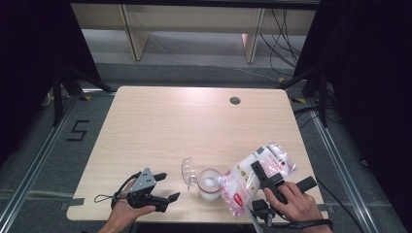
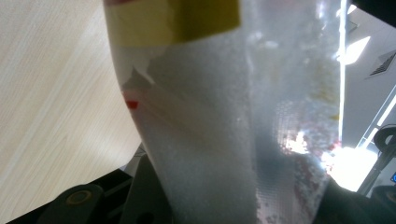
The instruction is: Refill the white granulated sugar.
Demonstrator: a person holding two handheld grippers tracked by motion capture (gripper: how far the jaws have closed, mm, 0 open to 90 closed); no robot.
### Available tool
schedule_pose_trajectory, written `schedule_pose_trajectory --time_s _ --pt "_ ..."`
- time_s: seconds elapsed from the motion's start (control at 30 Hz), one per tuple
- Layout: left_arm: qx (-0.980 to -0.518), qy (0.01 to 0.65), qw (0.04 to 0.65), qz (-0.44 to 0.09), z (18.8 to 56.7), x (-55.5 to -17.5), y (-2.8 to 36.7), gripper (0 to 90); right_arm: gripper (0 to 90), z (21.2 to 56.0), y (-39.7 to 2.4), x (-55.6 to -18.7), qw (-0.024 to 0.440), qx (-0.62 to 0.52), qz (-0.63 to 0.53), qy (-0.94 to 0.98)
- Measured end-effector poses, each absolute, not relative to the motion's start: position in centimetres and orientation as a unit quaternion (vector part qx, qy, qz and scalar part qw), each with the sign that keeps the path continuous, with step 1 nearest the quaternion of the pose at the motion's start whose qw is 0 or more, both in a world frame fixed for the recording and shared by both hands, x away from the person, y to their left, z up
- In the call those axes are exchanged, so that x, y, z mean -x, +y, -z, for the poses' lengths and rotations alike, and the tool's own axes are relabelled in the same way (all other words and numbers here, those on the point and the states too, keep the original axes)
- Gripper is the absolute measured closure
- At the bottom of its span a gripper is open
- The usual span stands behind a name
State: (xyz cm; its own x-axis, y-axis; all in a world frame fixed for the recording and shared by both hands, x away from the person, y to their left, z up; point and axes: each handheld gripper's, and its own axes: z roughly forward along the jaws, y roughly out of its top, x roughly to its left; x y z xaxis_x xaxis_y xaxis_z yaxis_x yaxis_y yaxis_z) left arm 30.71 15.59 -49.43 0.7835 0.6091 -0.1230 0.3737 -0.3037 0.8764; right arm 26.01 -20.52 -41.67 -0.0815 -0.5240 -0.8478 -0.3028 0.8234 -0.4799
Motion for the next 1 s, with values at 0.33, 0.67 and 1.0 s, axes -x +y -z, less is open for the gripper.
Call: schedule_pose_trajectory --time_s 0.33,0.67,1.0 --pt "-0.799 0.308 0.503 -0.117 49.44 -30.71 15.58 16.9 67.9 41.63 -20.54 -26.09 0.615 0.287 0.1 0.727" --pt "-0.798 0.309 0.504 -0.116 49.4 -30.69 15.62 16.9 68.0 41.01 -20.17 -25.63 0.613 0.289 0.113 0.727" --pt "-0.799 0.308 0.504 -0.117 49.41 -30.71 15.61 16.9 68.7 41.1 -20.32 -25.73 0.612 0.288 0.112 0.728"
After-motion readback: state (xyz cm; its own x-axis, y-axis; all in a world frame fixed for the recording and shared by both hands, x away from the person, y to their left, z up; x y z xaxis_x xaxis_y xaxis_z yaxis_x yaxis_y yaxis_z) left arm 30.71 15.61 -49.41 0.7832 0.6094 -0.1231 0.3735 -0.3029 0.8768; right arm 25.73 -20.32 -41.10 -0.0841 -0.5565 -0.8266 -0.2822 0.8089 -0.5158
